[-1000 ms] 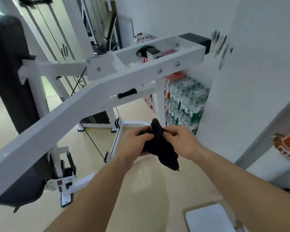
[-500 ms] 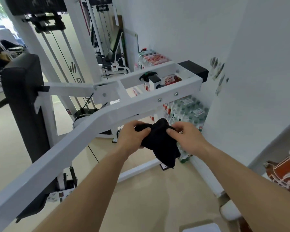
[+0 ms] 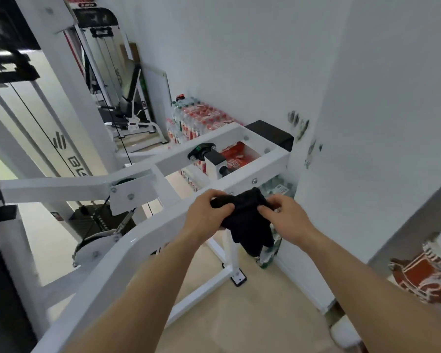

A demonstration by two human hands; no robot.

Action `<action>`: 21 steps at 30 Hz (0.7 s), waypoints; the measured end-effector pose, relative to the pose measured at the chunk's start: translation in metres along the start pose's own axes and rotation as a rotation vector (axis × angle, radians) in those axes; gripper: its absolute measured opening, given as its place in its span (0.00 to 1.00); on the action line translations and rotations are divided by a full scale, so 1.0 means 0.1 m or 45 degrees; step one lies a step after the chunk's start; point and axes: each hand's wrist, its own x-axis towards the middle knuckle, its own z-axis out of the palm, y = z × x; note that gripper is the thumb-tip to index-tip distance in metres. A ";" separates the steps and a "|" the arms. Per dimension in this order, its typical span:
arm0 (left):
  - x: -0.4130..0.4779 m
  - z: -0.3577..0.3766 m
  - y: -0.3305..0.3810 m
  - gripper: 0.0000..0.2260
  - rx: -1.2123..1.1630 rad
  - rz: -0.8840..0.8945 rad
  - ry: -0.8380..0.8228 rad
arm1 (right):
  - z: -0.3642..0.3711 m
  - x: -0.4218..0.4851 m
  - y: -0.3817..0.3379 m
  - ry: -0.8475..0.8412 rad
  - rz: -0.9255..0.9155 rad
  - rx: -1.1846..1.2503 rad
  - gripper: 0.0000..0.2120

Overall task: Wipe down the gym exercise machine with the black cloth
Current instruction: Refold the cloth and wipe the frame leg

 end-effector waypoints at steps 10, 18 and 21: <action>0.68 0.53 -0.05 0.08 -0.142 0.090 -0.308 | 0.15 0.48 0.11 0.047 0.097 0.577 0.12; 0.93 1.18 -0.73 0.09 -0.055 -0.133 -0.334 | 0.09 0.84 1.01 0.174 0.294 0.407 0.08; 1.06 1.38 -1.03 0.07 0.006 -0.265 -0.255 | 0.12 1.04 1.44 0.084 0.387 0.372 0.01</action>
